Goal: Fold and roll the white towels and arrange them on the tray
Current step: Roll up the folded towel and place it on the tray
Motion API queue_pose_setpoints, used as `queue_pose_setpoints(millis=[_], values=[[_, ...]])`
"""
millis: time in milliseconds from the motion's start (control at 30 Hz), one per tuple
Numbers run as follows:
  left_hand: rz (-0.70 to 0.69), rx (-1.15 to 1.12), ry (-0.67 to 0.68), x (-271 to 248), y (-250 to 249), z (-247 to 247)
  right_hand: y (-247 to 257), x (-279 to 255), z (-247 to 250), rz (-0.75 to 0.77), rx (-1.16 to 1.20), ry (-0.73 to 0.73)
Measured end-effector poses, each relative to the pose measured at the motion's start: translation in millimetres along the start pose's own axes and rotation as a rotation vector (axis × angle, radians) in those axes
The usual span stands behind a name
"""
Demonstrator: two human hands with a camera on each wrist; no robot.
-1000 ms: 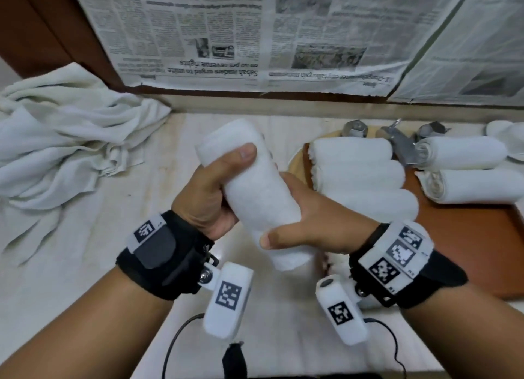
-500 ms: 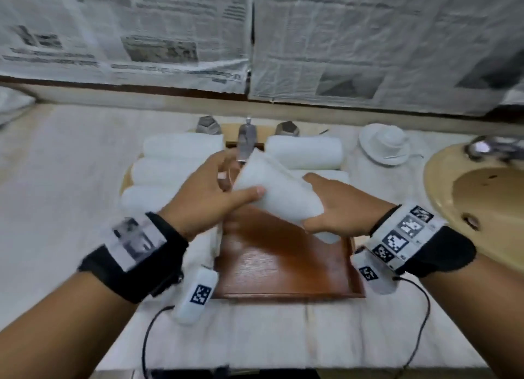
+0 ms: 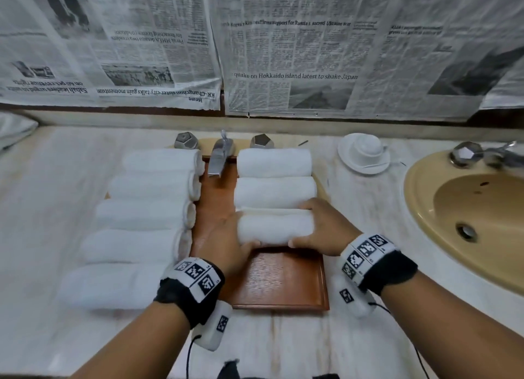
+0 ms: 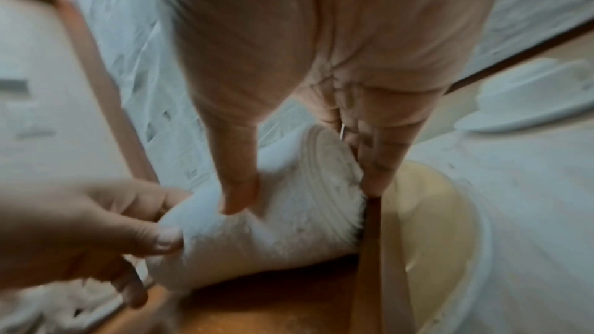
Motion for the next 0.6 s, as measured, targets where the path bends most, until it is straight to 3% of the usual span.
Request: queue_pose_setpoints(millis=[267, 467, 600], values=[[0.097, -0.132, -0.025, 9, 18, -1, -18, -9, 0, -0.057, 0.124, -0.163], [0.16, -0.214, -0.098, 19, 26, 2, -21, 0, -3, -0.253, 0.32, -0.15], [0.211, -0.216, -0.074, 21, 21, -2, -18, 0, -7, -0.281, 0.321, -0.156]])
Point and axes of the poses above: each hand's wrist, its own x-axis towards the middle knuckle, its own z-axis out of the back of the hand, y = z × x, the point moved 4 cm from there along x, towards the middle knuckle, and after that the axes turned 15 degrees about -z, right-handed, at the moved point
